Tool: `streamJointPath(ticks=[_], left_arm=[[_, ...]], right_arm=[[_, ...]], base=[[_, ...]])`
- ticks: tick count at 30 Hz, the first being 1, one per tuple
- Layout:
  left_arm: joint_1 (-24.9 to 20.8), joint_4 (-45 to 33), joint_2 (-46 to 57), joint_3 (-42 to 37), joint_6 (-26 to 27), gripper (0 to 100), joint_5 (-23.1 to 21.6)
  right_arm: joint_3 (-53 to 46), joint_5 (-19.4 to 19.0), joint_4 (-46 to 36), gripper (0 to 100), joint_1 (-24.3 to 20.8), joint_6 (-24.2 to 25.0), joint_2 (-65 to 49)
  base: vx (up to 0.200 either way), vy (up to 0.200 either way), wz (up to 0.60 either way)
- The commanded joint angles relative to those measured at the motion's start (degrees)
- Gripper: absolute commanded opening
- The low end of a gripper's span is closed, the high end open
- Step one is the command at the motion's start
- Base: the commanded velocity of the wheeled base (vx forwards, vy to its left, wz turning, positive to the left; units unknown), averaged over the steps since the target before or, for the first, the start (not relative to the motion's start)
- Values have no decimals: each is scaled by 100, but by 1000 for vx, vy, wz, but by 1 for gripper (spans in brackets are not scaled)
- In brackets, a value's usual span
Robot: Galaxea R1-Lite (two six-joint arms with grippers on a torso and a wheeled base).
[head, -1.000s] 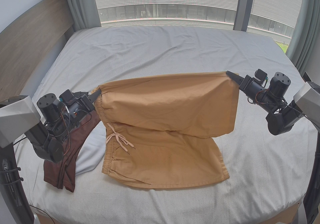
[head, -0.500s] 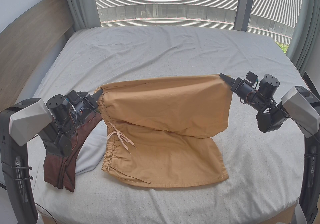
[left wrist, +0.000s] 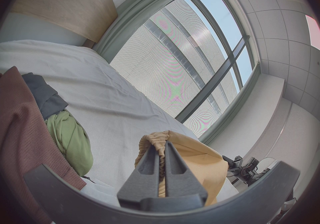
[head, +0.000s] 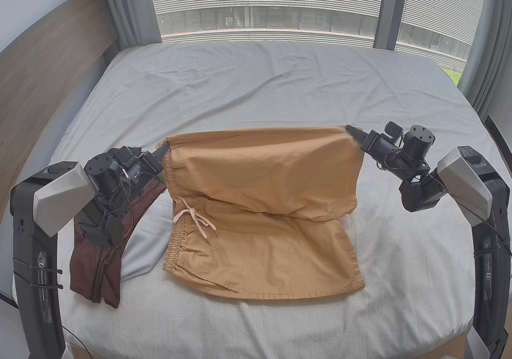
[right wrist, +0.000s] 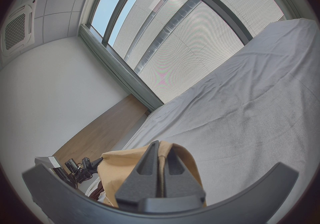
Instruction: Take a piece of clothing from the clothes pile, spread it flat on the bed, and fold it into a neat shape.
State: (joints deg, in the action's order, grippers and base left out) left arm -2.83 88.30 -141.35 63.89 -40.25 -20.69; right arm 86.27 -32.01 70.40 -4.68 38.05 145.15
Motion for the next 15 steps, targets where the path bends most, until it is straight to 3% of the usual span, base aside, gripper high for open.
streamJointPath(ticks=[1, 9, 10, 11, 15], left_arm=[[19, -49, -200, 168, 0, 0, -23], [28, -225, -191, 317, -70, 0, -58], [28, -260, -191, 352, -158, 100, -58], [28, -260, -191, 352, -158, 100, -58], [-25, -269, -165, 431, -308, 100, -58]], right_arm=[[188, -7, -18, 0, -6, 1, 171], [496, -7, -185, 0, -6, 1, 233], [575, -7, -246, 0, -6, 1, 277], [584, -7, -246, 100, -6, 1, 285], [821, 2, -360, 100, -6, 1, 417]], base=[[0, 0, 0], [0, 0, 0], [0, 0, 0], [0, 0, 0], [0, 0, 0]])
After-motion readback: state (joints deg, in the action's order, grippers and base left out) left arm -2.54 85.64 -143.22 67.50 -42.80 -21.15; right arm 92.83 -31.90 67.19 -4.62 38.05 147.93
